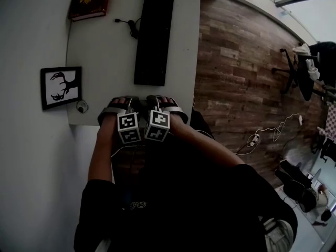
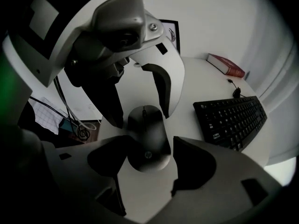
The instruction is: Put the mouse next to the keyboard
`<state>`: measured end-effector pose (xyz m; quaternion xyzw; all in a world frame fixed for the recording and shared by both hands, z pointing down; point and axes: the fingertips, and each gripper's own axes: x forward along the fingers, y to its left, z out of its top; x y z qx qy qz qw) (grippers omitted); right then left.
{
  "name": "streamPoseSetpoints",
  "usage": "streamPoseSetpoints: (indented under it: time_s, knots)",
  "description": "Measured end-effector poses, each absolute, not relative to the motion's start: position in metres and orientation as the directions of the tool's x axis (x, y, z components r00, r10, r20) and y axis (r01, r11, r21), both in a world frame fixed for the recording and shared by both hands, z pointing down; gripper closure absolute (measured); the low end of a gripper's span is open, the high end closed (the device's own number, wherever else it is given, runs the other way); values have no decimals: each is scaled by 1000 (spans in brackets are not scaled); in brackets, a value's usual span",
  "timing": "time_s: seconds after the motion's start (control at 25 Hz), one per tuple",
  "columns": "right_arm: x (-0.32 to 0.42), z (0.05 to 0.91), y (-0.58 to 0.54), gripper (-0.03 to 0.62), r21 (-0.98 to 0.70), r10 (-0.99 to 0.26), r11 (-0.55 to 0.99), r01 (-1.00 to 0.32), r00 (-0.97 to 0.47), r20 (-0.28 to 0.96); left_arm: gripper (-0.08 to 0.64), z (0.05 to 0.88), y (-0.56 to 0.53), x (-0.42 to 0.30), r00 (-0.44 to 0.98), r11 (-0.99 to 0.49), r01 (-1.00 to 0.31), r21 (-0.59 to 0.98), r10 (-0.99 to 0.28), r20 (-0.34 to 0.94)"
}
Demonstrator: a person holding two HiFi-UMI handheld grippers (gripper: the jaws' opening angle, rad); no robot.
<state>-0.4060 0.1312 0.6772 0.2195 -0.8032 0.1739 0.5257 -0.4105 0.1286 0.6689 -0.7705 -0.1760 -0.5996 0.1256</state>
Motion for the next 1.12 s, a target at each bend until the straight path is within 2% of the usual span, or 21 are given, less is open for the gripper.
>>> streamPoseSetpoints:
  time_s: [0.28, 0.32, 0.36, 0.56, 0.76, 1.12]
  knots:
    - [-405, 679, 131, 285, -94, -110, 865, -492, -370, 923, 239, 669, 127, -408, 186, -898, 428, 99, 194, 963]
    - [-404, 679, 131, 285, -91, -100, 877, -472, -363, 926, 280, 669, 126, -408, 180, -897, 431, 99, 193, 965]
    - [-403, 680, 132, 285, -87, -91, 886, -454, -356, 930, 293, 669, 127, -408, 171, -897, 430, 101, 190, 967]
    - [-398, 680, 142, 285, -88, -68, 907, -412, -349, 935, 296, 667, 137, -402, 153, -909, 403, 101, 176, 972]
    - [-381, 674, 149, 285, -43, -100, 926, -375, -354, 930, 296, 660, 144, -387, 174, -932, 359, 59, 129, 976]
    - [-328, 669, 144, 286, 39, -107, 984, -175, -401, 910, 296, 655, 142, -335, 127, -988, 156, -10, 10, 992]
